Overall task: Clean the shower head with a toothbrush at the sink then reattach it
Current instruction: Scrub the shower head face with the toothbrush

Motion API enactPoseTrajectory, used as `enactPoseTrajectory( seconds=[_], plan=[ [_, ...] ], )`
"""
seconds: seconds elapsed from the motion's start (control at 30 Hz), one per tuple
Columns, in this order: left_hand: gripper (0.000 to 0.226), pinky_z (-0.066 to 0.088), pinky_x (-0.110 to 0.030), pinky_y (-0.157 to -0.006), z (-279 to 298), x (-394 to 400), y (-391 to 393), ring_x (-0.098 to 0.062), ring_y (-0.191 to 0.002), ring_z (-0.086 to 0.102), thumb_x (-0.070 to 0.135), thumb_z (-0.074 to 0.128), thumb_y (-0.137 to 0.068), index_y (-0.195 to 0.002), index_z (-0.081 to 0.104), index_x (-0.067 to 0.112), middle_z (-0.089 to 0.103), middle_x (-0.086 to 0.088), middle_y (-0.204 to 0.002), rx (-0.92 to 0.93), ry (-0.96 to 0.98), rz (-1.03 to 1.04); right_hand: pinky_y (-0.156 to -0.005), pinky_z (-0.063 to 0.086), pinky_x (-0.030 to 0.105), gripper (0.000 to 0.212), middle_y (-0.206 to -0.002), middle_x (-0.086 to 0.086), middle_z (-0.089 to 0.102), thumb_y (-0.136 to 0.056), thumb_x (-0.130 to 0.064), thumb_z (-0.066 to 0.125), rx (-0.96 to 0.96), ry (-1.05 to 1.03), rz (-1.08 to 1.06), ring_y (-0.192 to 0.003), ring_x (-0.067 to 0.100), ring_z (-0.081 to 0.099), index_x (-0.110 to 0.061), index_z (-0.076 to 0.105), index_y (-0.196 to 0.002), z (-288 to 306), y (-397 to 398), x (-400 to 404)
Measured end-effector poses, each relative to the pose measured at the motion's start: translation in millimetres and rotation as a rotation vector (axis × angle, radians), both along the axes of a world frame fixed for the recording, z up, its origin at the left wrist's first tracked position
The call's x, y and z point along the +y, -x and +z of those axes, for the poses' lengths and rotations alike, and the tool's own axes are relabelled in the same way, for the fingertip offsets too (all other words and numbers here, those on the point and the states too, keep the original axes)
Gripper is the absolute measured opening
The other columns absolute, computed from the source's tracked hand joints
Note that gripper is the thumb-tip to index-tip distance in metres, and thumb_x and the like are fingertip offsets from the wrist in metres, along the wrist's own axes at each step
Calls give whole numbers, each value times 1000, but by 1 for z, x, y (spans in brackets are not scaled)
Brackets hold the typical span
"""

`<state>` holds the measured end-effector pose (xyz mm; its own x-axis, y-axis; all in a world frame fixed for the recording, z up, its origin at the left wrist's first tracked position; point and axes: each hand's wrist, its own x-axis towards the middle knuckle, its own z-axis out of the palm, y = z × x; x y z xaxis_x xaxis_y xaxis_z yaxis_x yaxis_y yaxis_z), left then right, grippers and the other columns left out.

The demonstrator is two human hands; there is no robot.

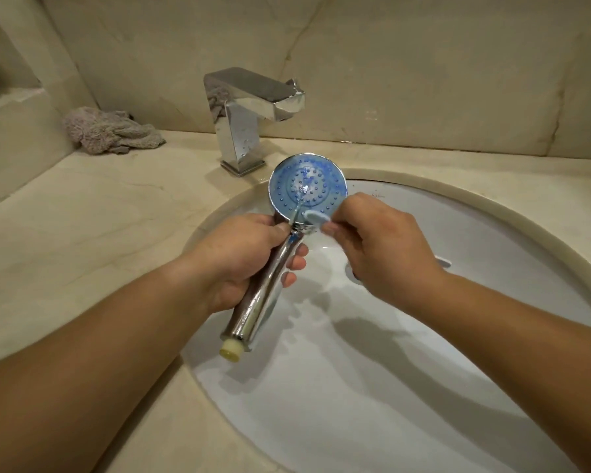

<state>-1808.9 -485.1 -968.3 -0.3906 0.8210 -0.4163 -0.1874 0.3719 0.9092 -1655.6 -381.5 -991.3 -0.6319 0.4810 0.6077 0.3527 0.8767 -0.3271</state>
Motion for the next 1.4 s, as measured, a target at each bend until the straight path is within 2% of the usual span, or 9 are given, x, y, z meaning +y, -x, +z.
enactPoseTrajectory(
  seconds=[0.1,0.37,0.57,0.83,0.93,1.03,1.17,1.27,1.4],
  plan=[
    [24,52,-30,-53,0,-1,0,-18,-62,63,15,44,-110,-108,65,5,69,-13,-84,28,-5,-9,-55,34,28,21,-72,-4,50,-94,-28,59,43,19,-30,-61,20,44,-10,57,-82,-2,-1,-1],
    [25,52,-30,-52,-1,-2,-2,-16,-59,65,17,44,-110,-111,66,4,69,-13,-83,106,19,-17,-50,45,37,19,-73,0,52,-94,-22,58,23,-42,1,-60,27,49,-9,55,-81,-8,1,-6],
    [24,52,-27,-48,6,-4,-5,-14,-55,60,15,42,-110,-109,64,4,66,-12,-82,116,6,-2,-57,30,30,24,-70,-8,43,-97,-30,57,89,101,-103,-62,20,40,-13,53,-81,-7,-4,6],
    [24,47,-29,-50,8,-5,-8,-16,-54,55,13,41,-109,-106,63,5,63,-12,-79,183,17,-1,-56,23,31,22,-68,-8,44,-96,-29,58,101,170,-126,-63,18,39,-13,53,-82,-6,-6,7],
    [24,48,-28,-51,8,-4,-9,-16,-55,56,13,42,-109,-107,64,5,64,-13,-81,204,29,-7,-52,26,22,21,-65,-14,40,-96,-29,59,74,146,-39,-61,12,35,-15,53,-80,-8,-7,0],
    [23,49,-29,-51,9,-5,-8,-15,-54,57,14,43,-109,-106,64,5,65,-14,-83,229,28,0,-56,24,30,25,-65,-11,43,-97,-32,57,129,227,-152,-64,17,39,-13,53,-82,-5,-8,14],
    [23,51,-30,-54,7,-5,-9,-16,-60,59,14,43,-109,-108,66,8,67,-13,-86,305,24,-33,-56,31,31,25,-70,-8,43,-96,-30,56,43,98,-2,-62,19,40,-12,53,-80,-10,-4,-1],
    [24,53,-29,-55,7,-5,-7,-16,-62,61,16,43,-109,-113,65,9,69,-12,-89,350,25,-38,-57,20,30,25,-70,-6,44,-97,-30,58,125,149,-138,-63,20,39,-12,53,-80,-3,-7,14],
    [23,54,-29,-55,6,-5,-6,-15,-64,62,16,43,-109,-114,65,13,70,-11,-89,392,19,-63,-55,37,32,25,-72,-4,47,-96,-30,55,22,36,-9,-62,24,44,-10,54,-81,-9,-6,1]
  ],
)
